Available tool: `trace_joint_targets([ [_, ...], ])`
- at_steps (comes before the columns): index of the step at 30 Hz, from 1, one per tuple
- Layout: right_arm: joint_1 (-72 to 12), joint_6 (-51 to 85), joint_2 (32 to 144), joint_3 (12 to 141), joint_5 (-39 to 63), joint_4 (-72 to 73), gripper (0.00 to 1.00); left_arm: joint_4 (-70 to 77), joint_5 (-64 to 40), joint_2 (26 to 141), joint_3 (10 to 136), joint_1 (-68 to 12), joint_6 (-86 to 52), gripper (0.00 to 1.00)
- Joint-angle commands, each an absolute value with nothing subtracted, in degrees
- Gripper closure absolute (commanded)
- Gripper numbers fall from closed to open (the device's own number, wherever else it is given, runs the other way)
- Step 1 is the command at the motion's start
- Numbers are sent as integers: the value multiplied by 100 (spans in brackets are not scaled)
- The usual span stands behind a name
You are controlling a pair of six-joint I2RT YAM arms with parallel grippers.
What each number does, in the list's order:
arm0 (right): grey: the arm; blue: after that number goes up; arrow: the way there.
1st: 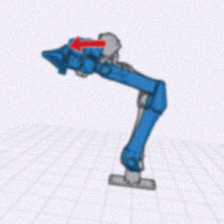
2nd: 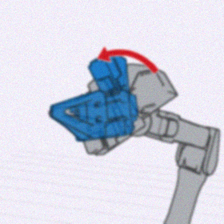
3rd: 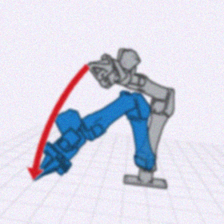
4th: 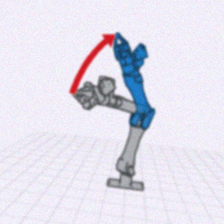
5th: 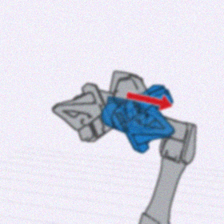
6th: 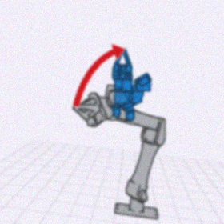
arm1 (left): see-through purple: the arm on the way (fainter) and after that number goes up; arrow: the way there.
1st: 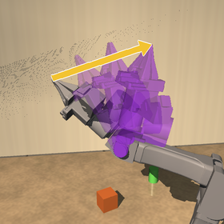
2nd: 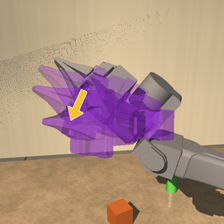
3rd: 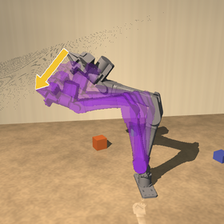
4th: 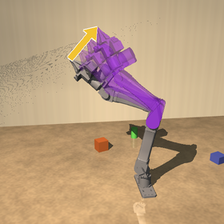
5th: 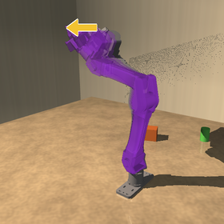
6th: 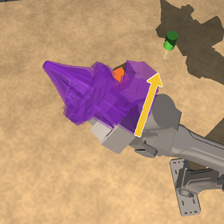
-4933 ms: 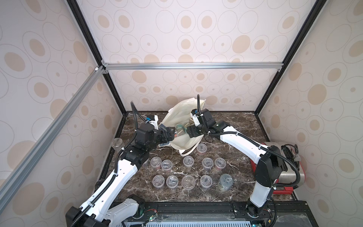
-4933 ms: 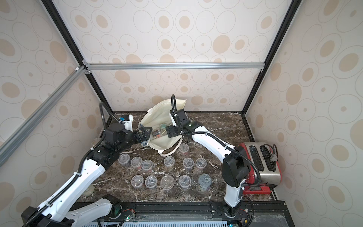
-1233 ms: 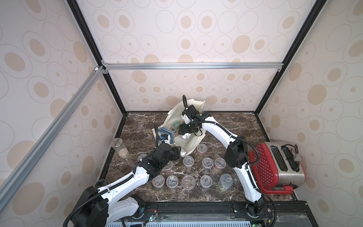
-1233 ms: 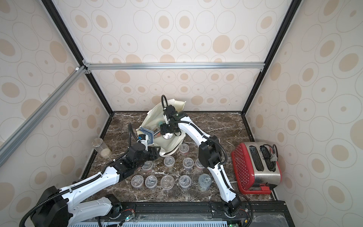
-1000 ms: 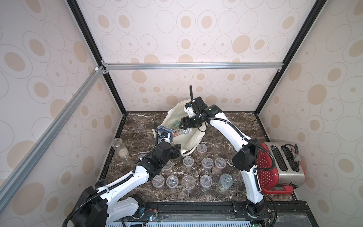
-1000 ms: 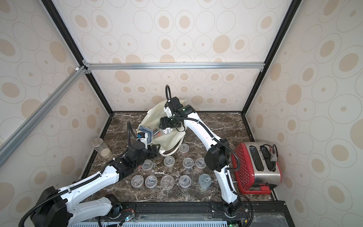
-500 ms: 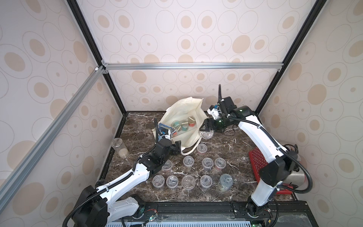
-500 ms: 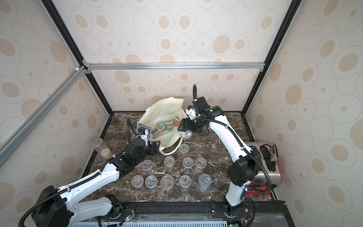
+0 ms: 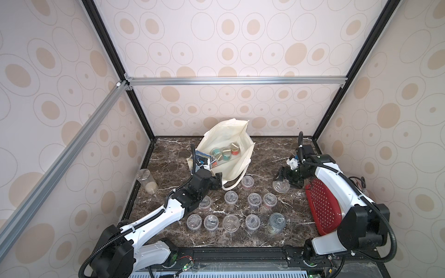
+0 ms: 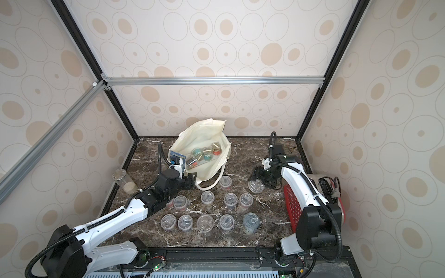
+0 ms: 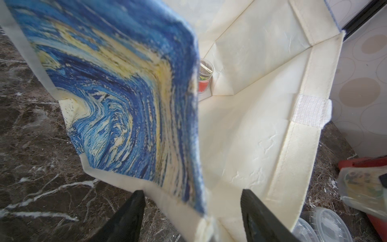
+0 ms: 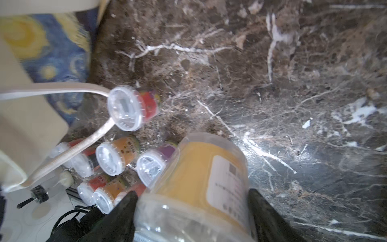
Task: Take out the seed jars from the canvas bag
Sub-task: Place the seed jar at the center of the board.
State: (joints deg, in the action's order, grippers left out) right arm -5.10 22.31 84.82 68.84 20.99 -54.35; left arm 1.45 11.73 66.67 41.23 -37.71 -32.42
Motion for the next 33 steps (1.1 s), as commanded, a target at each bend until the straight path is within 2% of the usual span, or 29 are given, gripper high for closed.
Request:
trace_joint_targets([
  [1, -385, 2405, 8724, 6603, 1765, -5088, 29, 47, 1343, 6567, 4379, -3777, -3042, 27],
  [8, -323, 2615, 9045, 6233, 1252, -4765, 25, -2, 1371, 6493, 4386, -3771, -3006, 26],
  [13, -318, 2825, 8993, 6247, 1206, -4746, 12, -73, 1387, 6499, 4369, -3768, -3068, 28],
  [15, -318, 2882, 8828, 6283, 1038, -4761, 1, -111, 1391, 6493, 4357, -3770, -3141, 28],
  [19, -382, 2914, 8432, 6477, 664, -4971, 2, -85, 1339, 6427, 4233, -3768, -3199, 28],
  [22, -849, 2653, 8039, 6788, 82, -5096, 1, -88, 1240, 6382, 4117, -3766, -3205, 28],
  [26, -1941, 2434, 7784, 7491, -519, -5128, 1, -96, 1240, 6315, 3954, -3767, -3208, 29],
  [33, -3709, 1899, 8246, 8462, -299, -4203, 5, -79, 1108, 6302, 3773, -3770, -3357, 31],
])
